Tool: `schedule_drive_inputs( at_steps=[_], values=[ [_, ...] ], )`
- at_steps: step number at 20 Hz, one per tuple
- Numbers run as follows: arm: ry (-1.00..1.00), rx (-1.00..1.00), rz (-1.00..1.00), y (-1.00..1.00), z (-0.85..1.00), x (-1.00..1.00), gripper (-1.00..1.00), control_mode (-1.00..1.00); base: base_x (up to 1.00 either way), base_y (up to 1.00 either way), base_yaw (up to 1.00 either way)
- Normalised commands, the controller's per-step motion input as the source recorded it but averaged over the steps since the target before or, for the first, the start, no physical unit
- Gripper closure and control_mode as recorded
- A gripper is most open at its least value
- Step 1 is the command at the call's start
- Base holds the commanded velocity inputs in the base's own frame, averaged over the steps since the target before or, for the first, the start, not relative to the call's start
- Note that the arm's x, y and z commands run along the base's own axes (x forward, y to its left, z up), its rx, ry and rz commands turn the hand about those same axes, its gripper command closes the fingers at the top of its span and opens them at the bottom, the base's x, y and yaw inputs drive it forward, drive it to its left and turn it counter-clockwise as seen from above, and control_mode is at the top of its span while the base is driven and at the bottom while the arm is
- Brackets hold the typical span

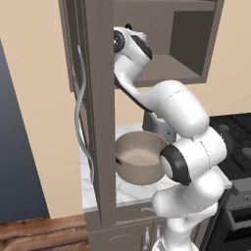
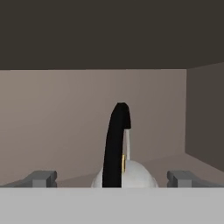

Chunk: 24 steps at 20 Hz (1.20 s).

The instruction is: Pick the kettle from the cabinet and place it on a stove burner. Then pick the pot from the counter and place it on another stove burner. Finally, turn both burners on.

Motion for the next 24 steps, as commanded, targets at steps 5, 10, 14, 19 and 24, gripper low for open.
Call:
schedule_drive_inputs(
  at_steps=[5, 10, 14, 19, 24],
  values=[
    [0.0, 0.0, 0.0, 0.0, 0.0, 0.0, 1.0, -1.0, 0.0, 0.0, 0.0],
    [0.0, 0.0, 0.0, 0.0, 0.0, 0.0, 1.0, -1.0, 0.0, 0.0, 0.0],
    [0.0, 0.0, 0.0, 0.0, 0.0, 0.0, 1.0, -1.0, 0.0, 0.0, 0.0],
    [0.0, 0.0, 0.0, 0.0, 0.0, 0.0, 1.0, -1.0, 0.0, 0.0, 0.0],
    [0.0, 0.0, 0.0, 0.0, 0.0, 0.0, 1.0, -1.0, 0.0, 0.0, 0.0]
  ],
)
